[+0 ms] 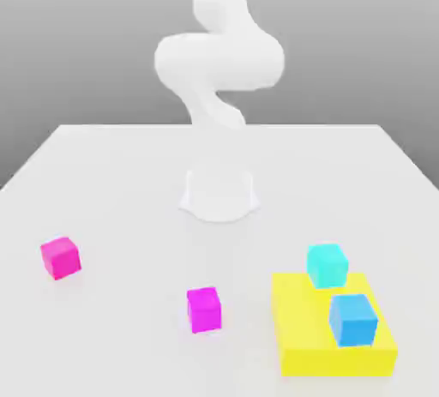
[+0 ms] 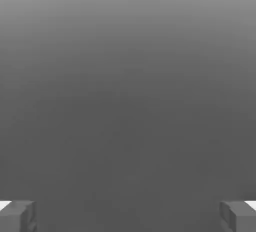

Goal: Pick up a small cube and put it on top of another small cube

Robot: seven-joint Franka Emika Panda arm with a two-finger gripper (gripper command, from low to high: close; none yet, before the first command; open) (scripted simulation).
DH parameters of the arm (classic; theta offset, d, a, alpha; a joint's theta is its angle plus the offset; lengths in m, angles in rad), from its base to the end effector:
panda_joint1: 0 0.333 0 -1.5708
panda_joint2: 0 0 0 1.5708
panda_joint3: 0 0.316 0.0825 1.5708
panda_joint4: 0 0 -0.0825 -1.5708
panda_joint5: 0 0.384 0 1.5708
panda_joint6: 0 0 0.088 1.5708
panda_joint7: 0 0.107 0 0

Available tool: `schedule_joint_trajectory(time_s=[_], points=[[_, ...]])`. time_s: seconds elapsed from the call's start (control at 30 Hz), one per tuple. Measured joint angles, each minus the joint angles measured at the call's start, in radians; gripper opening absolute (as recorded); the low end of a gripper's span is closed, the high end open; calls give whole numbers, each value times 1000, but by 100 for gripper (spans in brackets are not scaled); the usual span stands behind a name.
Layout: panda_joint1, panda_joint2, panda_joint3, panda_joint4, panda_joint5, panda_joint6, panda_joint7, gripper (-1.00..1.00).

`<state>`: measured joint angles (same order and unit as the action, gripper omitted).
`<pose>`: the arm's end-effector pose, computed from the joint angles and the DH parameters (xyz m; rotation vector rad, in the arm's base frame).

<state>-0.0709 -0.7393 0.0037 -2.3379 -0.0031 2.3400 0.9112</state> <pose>0.3706 -0.0245 0.6744 -2.3700 1.2597 -0.9549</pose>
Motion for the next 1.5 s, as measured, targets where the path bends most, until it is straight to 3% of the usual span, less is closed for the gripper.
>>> schedule_joint_trajectory(time_s=[0.5, 1.0, 1.27, 1.3, 1.5], points=[[-405, 366, -6, -228, -31, 240, 680, 0], [-719, 727, -119, -453, -9, 478, 1314, 0], [-789, 996, -46, -437, 101, 692, 1308, 0], [-797, 1019, -38, -433, 105, 710, 1305, -100], [-800, 1030, -34, -431, 106, 722, 1304, -100]])
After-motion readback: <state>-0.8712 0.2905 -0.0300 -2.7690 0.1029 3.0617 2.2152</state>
